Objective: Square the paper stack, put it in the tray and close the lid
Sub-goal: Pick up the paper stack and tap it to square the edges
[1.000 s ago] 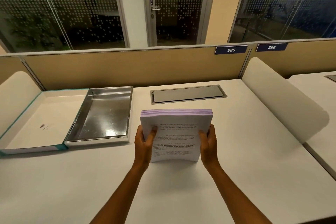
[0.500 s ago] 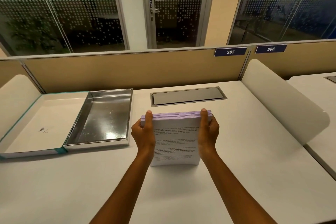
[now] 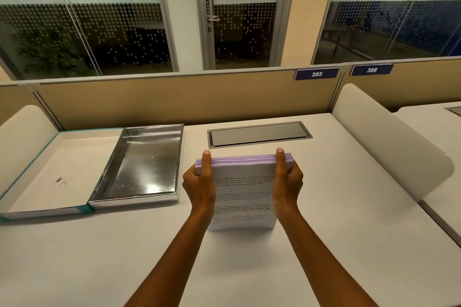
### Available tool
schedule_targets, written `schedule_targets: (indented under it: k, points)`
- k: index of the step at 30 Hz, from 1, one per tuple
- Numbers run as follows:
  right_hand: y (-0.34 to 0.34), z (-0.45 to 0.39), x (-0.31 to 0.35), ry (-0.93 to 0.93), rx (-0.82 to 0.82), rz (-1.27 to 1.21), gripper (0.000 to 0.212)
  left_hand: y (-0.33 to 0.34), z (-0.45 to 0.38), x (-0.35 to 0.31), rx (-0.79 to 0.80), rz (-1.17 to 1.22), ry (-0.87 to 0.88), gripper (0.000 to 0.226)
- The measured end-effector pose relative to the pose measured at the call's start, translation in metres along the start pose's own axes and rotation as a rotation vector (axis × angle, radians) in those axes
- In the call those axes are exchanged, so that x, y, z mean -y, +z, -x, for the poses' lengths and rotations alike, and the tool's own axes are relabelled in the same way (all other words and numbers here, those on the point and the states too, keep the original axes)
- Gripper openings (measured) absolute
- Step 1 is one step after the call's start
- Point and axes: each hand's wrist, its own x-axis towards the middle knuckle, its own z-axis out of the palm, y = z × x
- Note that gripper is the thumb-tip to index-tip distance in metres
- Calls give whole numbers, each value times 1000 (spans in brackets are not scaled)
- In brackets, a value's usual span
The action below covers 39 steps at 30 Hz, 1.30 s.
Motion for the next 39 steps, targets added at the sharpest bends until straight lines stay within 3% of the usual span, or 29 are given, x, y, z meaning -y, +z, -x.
schedule_targets:
  k: [4,10,15,20,28,39]
  points:
    - [0,3,1,-16,23,-9,37,0,0,3,29,25,7,39]
    - [-17,7,-14,-91,197,-60,75,-27,-3,29,294,73,149,68]
    - [-41,8,-58,-86,379,-2,64,-54,2,73,439,-156,204,55]
    - [-56,2,-93,-33,464,144,51,-60,-2,94,469,-267,233,44]
    - [-66,-15,-99,-43,492,264,29,-66,-10,96,477,-294,248,45]
    - [-59,-24,-88,-83,501,293,20,-65,-27,88,515,-428,250,33]
